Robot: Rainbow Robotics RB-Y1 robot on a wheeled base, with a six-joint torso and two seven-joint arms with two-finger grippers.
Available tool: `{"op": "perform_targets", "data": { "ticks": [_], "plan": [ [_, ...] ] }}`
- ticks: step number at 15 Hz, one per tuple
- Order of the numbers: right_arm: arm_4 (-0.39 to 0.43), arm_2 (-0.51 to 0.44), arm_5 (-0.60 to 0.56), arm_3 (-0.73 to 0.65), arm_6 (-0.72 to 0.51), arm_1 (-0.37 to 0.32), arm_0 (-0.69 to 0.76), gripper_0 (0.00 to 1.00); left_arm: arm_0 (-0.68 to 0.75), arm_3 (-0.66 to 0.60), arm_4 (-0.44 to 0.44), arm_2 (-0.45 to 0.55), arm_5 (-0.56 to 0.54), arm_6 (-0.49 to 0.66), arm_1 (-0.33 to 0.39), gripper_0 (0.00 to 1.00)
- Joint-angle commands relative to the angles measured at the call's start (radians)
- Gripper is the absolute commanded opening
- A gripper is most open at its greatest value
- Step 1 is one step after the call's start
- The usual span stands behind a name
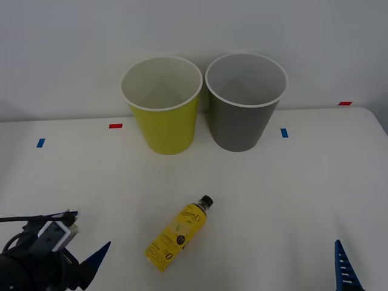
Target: Put cans in the gray bin and PET bottles in the light green bin.
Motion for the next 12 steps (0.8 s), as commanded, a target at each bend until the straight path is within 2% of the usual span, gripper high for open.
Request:
{"op": "perform_targets", "data": {
  "ticks": [1, 9, 10, 12],
  "plan": [
    [0.000, 0.000, 0.000, 0.000, 0.000, 0.000, 0.000, 1.00, -0.061, -0.033, 0.102, 0.004, 0.084, 0.007, 0.043, 0.91],
    [0.000, 0.000, 0.000, 0.000, 0.000, 0.000, 0.000, 1.00, -0.277, -0.096, 0.362, -0.006, 0.383, 0.010, 0.078, 0.91],
    [0.000, 0.000, 0.000, 0.000, 0.000, 0.000, 0.000, 1.00, -0.307, -0.099, 0.371, -0.023, 0.403, 0.007, 0.078, 0.93],
    [0.000, 0.000, 0.000, 0.000, 0.000, 0.000, 0.000, 1.00, -0.385, -0.097, 0.333, -0.081, 0.464, 0.007, 0.078, 0.97]
  ]
}}
